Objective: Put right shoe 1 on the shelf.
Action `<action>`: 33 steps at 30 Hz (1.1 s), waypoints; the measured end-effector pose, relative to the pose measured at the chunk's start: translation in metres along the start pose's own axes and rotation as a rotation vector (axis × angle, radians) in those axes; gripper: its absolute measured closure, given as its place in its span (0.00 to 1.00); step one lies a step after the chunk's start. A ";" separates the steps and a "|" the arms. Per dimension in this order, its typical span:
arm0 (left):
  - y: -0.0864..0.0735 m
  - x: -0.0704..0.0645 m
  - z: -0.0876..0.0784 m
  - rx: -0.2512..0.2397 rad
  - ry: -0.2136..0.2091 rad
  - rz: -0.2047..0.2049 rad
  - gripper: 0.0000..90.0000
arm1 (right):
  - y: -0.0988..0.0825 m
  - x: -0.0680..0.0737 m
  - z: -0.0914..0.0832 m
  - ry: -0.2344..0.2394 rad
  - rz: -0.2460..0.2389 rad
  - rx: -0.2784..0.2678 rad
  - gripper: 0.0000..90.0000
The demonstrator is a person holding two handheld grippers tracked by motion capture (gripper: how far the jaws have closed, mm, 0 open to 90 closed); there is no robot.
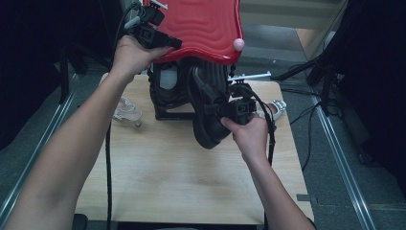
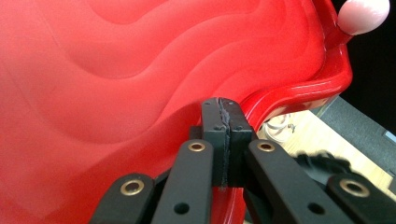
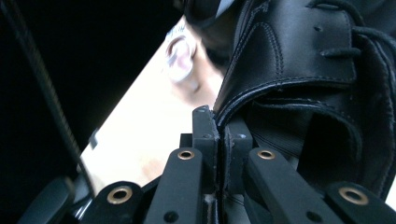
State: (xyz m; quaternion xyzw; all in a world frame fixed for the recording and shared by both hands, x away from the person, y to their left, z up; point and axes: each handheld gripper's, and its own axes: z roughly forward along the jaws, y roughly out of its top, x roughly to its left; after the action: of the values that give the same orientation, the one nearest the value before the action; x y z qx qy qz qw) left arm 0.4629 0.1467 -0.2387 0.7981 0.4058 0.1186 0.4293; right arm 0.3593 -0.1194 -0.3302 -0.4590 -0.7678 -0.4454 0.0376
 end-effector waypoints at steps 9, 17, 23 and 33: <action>0.000 0.000 -0.001 0.004 -0.001 0.005 1.00 | 0.030 -0.007 0.022 -0.114 -0.029 -0.084 0.98; -0.001 0.002 -0.001 0.000 -0.013 0.001 1.00 | 0.038 -0.015 0.038 -0.191 -0.039 -0.148 0.98; -0.001 0.003 -0.002 0.004 -0.014 0.003 1.00 | 0.040 -0.018 0.050 -0.260 -0.069 -0.214 0.98; -0.002 0.003 -0.002 0.003 -0.016 0.001 1.00 | 0.028 -0.019 0.076 -0.257 -0.078 -0.180 0.97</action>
State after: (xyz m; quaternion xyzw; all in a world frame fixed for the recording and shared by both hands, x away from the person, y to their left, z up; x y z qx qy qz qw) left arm 0.4629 0.1509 -0.2399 0.7999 0.4019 0.1118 0.4314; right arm 0.4179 -0.0728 -0.3662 -0.4835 -0.7405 -0.4512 -0.1197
